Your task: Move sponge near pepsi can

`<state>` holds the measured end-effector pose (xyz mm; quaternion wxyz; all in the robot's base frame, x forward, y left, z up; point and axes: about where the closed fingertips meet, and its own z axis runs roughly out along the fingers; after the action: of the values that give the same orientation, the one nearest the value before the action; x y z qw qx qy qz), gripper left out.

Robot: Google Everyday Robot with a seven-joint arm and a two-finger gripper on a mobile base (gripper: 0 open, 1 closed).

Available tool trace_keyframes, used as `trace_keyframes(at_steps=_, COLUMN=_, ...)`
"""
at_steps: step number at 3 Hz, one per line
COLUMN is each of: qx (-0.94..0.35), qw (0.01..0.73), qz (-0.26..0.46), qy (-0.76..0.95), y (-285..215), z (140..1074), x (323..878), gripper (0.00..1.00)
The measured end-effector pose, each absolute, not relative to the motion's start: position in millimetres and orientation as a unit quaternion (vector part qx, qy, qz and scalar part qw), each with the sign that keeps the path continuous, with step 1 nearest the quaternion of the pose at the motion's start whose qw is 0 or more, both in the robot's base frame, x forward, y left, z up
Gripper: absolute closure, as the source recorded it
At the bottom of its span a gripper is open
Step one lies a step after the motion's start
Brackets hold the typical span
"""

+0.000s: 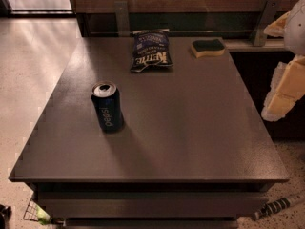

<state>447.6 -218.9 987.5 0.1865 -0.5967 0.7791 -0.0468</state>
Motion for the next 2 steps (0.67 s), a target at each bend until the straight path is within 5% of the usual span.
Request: trace_keyframes(at_steps=2, qx=-0.508, qw=0.330, qz=-0.025, qy=0.795, y=-279.5, z=982.2, x=535.6, gripper=0.00)
